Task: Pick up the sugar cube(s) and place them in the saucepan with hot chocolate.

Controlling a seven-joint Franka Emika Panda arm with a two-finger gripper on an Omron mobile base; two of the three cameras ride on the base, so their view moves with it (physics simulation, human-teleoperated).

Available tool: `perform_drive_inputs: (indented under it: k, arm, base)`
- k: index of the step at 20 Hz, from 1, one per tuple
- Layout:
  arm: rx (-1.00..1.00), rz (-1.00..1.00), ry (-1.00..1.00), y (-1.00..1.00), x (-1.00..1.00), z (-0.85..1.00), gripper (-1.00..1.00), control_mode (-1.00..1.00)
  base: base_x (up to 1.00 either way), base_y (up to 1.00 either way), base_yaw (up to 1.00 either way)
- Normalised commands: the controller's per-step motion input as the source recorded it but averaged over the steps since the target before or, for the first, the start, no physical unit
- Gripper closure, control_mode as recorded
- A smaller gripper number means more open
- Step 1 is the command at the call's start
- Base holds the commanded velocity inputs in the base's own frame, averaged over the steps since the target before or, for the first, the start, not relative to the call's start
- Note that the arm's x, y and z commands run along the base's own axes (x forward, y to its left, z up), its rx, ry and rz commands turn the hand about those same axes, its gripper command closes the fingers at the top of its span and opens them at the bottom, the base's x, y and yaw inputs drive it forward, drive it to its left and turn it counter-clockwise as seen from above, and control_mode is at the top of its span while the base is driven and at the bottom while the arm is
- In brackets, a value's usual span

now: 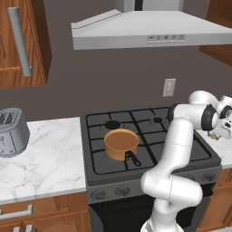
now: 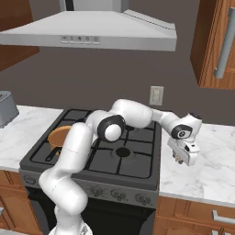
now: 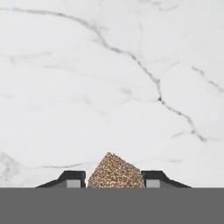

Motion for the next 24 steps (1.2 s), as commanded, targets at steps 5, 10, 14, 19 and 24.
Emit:
perform_drive_inputs:
  k: [5, 10, 14, 19, 24]
  arm:
    - [0.00, 0.00, 0.00, 0.00, 0.00, 0.00, 1.00, -1.00]
    - [0.00, 0.00, 0.00, 0.01, -0.01, 0.00, 1.00, -1.00]
    - [-0.12, 0.00, -0.10, 0.47, -0.02, 0.56, 1.00, -1.00]
    - [-0.04, 0.07, -0.17, 0.65, 0.00, 1.00, 1.00, -1.00]
    - [-0.13, 0.19, -0.13, 0.91, -0.05, 1.00, 1.00, -1.00]
  base:
    - [0.00, 0.00, 0.00]
    - [0.00, 0.00, 0.00]
    - [0.00, 0.00, 0.00]
    - [0.00, 0.00, 0.00]
    - [0.00, 0.00, 0.00]
